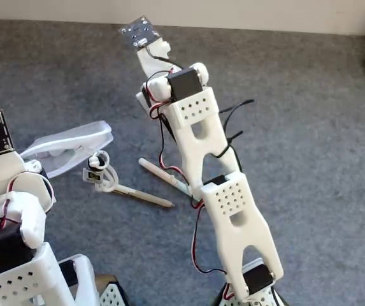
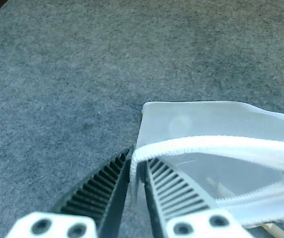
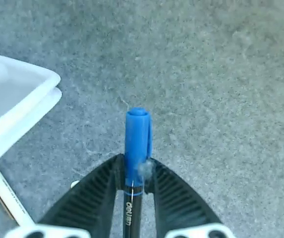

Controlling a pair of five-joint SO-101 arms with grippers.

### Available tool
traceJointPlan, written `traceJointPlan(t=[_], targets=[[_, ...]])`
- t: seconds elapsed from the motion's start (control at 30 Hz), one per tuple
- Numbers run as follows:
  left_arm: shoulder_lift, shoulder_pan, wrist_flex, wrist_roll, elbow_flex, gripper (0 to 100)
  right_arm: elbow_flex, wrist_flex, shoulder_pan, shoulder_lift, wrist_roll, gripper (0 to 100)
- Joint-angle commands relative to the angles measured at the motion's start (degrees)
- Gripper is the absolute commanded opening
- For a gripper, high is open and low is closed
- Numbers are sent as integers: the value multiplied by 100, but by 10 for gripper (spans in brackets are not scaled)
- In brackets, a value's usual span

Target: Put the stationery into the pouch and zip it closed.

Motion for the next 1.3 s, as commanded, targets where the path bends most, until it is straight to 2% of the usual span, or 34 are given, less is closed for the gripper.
traceJointPlan(t=[0.0, 0.27, 0.4, 0.57, 1.27], targets=[[75, 75, -185, 44, -40, 7, -171, 127, 127, -752, -70, 11], [75, 75, -264, 44, -40, 7, 1640, 110, 180, -2018, -79, 11], [75, 75, -264, 53, -40, 7, 2070, 110, 180, -2440, -79, 11], [75, 75, -264, 53, -40, 7, 2141, 110, 180, -2703, -527, 11], [75, 84, -264, 53, -31, 7, 2167, 119, 180, -3134, -563, 5]])
